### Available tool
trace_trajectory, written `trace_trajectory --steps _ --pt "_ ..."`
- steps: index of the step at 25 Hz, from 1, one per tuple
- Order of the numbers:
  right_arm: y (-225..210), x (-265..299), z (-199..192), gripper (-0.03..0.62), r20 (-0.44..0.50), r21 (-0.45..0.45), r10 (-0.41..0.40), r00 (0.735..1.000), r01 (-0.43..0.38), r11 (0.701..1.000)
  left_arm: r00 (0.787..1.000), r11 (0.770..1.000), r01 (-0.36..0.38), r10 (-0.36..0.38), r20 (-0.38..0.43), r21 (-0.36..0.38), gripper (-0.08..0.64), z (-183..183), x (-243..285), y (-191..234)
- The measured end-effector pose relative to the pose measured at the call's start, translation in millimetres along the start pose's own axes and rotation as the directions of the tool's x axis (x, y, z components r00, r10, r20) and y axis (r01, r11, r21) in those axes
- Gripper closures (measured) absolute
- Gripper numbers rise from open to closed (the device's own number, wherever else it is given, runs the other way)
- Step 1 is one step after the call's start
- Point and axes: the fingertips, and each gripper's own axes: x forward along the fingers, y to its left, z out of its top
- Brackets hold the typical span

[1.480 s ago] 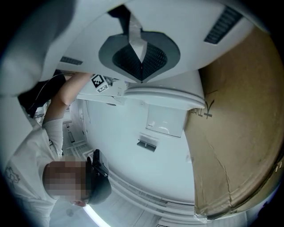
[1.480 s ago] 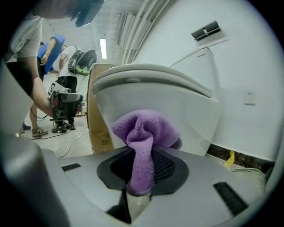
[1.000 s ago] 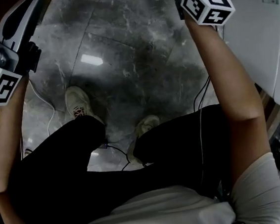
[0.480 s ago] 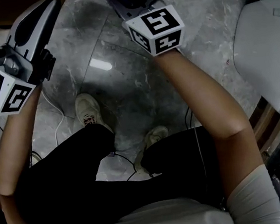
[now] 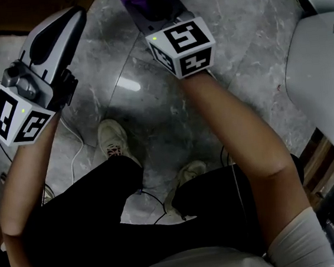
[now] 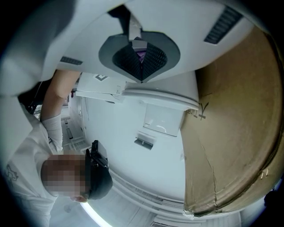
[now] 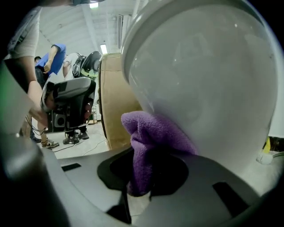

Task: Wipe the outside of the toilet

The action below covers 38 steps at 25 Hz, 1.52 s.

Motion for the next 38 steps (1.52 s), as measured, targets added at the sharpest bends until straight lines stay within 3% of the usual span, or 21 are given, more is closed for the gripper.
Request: trace_trajectory --steps 6,10,15,19,25,30,33,38 --pt "-29.3 -61.1 10.2 0.511 0.026 -0.039 -0.027 0.999 0.028 0.999 0.999 0.998 0.053 -0.053 -0.011 0.017 0.554 -0.6 22.1 -18.1" --pt "-75.8 -108.2 10.3 0.511 0.035 -0.048 -0.111 0.993 0.112 0.992 0.995 0.995 0.093 -0.092 -0.022 0.022 0.554 -5.1 38.4 -33.6" --pt "-173.5 -158.2 38.2 0.511 0.111 0.036 -0.315 0.943 0.313 0.949 0.99 0.991 0.135 -0.134 -0.043 0.014 0.554 -11.8 48.9 -49.7" --pt "-210.1 -159.0 67.4 0.511 0.143 0.007 -0.352 0.925 0.354 0.935 0.988 0.99 0.143 -0.142 -0.057 0.013 0.554 -13.4 48.9 -52.3" --pt "-171.6 -143.4 32.3 0.515 0.091 -0.058 -0.32 0.943 0.326 0.944 0.989 0.991 0.136 -0.135 -0.063 0.007 0.554 -16.2 44.9 -53.3" --pt "-119.2 -110.2 -7.1 0.514 0.016 -0.075 -0.228 0.974 0.228 0.971 0.991 0.993 0.118 -0.117 -0.063 0.012 0.554 -13.6 33.3 -46.2" --pt "-80.2 -77.0 -33.6 0.514 -0.069 -0.125 -0.12 0.99 0.111 0.986 0.993 0.995 0.104 -0.103 -0.063 0.005 0.554 -13.5 21.7 -41.4" --pt "-39.0 -11.1 -67.5 0.514 -0.167 -0.149 -0.039 0.985 0.014 0.989 0.995 0.997 0.076 -0.077 -0.061 -0.015 0.554 -15.3 -2.1 -35.3"
